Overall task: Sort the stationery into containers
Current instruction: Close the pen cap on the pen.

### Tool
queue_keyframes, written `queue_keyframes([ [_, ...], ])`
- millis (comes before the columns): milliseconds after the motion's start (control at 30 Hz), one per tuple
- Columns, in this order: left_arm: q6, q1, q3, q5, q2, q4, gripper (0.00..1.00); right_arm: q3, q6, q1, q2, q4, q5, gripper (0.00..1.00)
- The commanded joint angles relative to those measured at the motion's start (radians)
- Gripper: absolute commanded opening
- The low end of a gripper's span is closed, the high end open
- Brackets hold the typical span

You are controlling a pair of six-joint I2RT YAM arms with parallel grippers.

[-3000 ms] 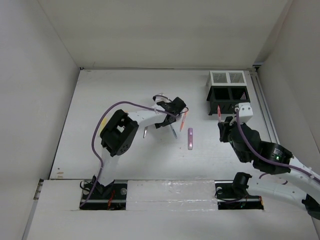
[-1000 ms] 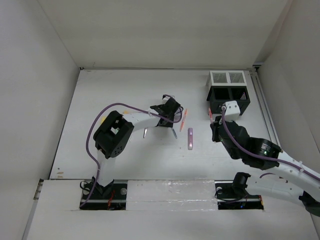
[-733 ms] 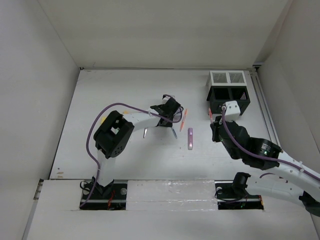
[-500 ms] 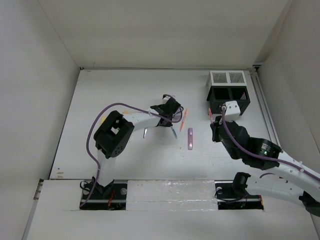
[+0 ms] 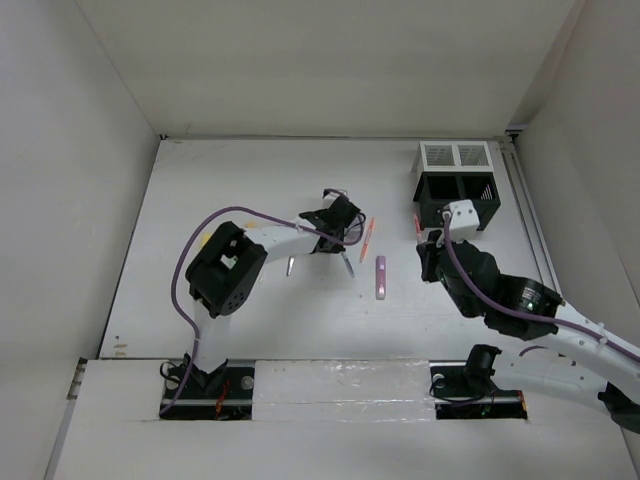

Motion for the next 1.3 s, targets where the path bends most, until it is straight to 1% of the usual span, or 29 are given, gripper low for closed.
queue_keyframes([
  [0,-0.084,0.001,-0.048,0.007,-0.05,-0.09,0.0,-0.021,-0.061,0.004,-0.013,0.15,-0.037,0.0],
  [33,-0.104,0.001,-0.059,-0.002,-0.119,-0.09,0.0,-0.034,-0.061,0.004,0.014,0.161,-0.037,0.0],
  [67,-0.119,0.001,-0.059,-0.019,-0.156,-0.09,0.0,-0.044,-0.061,-0.013,0.031,0.171,-0.049,0.0],
  [133,-0.183,0.001,-0.059,-0.055,-0.231,-0.101,0.0,-0.057,-0.061,-0.066,0.067,0.208,-0.133,0.0],
  [167,-0.202,0.001,-0.059,-0.071,-0.309,-0.113,0.0,-0.067,-0.09,-0.083,0.088,0.239,-0.18,0.0],
  [200,-0.216,0.001,-0.059,-0.102,-0.348,-0.122,0.0,-0.081,-0.103,-0.101,0.088,0.315,-0.233,0.0],
  [233,-0.227,0.001,-0.05,-0.113,-0.387,-0.123,0.0,-0.115,-0.116,-0.137,0.088,0.36,-0.352,0.0],
  [267,-0.236,0.001,-0.05,-0.113,-0.468,-0.123,0.0,-0.136,-0.128,-0.152,0.088,0.409,-0.415,0.0],
  [300,-0.247,0.001,-0.05,-0.13,-0.509,-0.123,0.0,-0.158,-0.137,-0.166,0.078,0.461,-0.476,0.0],
  [333,-0.247,0.001,-0.05,-0.13,-0.547,-0.112,0.0,-0.181,-0.151,-0.189,0.078,0.562,-0.585,0.0],
  [367,-0.238,0.001,-0.05,-0.13,-0.587,-0.097,0.0,-0.22,-0.151,-0.201,0.064,0.611,-0.642,0.0],
  [400,-0.209,0.001,-0.065,-0.113,-0.668,-0.048,0.0,-0.236,-0.16,-0.212,0.064,0.654,-0.699,0.0],
  [433,-0.179,0.001,-0.1,-0.06,-0.708,-0.009,0.0,-0.247,-0.16,-0.224,0.064,0.727,-0.759,0.0],
  [467,-0.158,0.001,-0.122,-0.033,-0.748,0.027,0.0,-0.256,-0.16,-0.243,0.077,0.746,-0.841,0.0],
  [500,-0.146,0.001,-0.142,-0.017,-0.824,0.054,0.0,-0.256,-0.16,-0.243,0.087,0.765,-0.868,0.0],
  [533,-0.135,0.001,-0.194,0.016,-0.863,0.115,0.0,-0.27,-0.15,-0.256,0.096,0.791,-0.897,0.0],
  [600,-0.107,0.001,-0.242,0.054,-0.932,0.163,0.0,-0.313,-0.125,-0.275,0.096,0.904,-0.986,0.0],
  [633,-0.096,0.001,-0.263,0.077,-0.993,0.211,0.0,-0.33,-0.093,-0.292,0.096,0.952,-1.018,0.0],
  [667,-0.087,0.001,-0.298,0.118,-1.02,0.229,0.0,-0.354,-0.072,-0.312,0.11,1.039,-1.067,0.0],
  [767,-0.075,0.001,-0.346,0.175,-1.099,0.282,0.0,-0.374,0.017,-0.336,0.172,1.179,-1.161,0.0],
  [800,-0.066,0.001,-0.355,0.175,-1.115,0.293,0.0,-0.374,0.039,-0.336,0.192,1.254,-1.216,0.0],
  [900,-0.056,0.001,-0.404,0.204,-1.188,0.351,0.0,-0.383,0.082,-0.336,0.246,1.345,-1.25,0.0],
  [967,-0.047,0.001,-0.429,0.24,-1.244,0.388,0.0,-0.359,0.091,-0.294,0.272,1.369,-1.25,0.0],
  [1000,-0.047,0.001,-0.456,0.272,-1.262,0.434,0.0,-0.359,0.103,-0.281,0.282,1.386,-1.25,0.0],
  [1067,-0.047,0.001,-0.476,0.296,-1.291,0.468,0.0,-0.359,0.125,-0.26,0.295,1.451,-1.261,0.0],
  [1133,-0.047,0.001,-0.489,0.297,-1.313,0.491,0.0,-0.359,0.163,-0.249,0.306,1.515,-1.27,0.0],
  [1233,-0.037,0.001,-0.534,0.297,-1.357,0.537,0.0,-0.359,0.206,-0.238,0.317,1.515,-1.27,0.0],
  [1267,-0.037,0.001,-0.547,0.297,-1.366,0.552,0.0,-0.359,0.224,-0.238,0.317,1.549,-1.261,0.0],
])
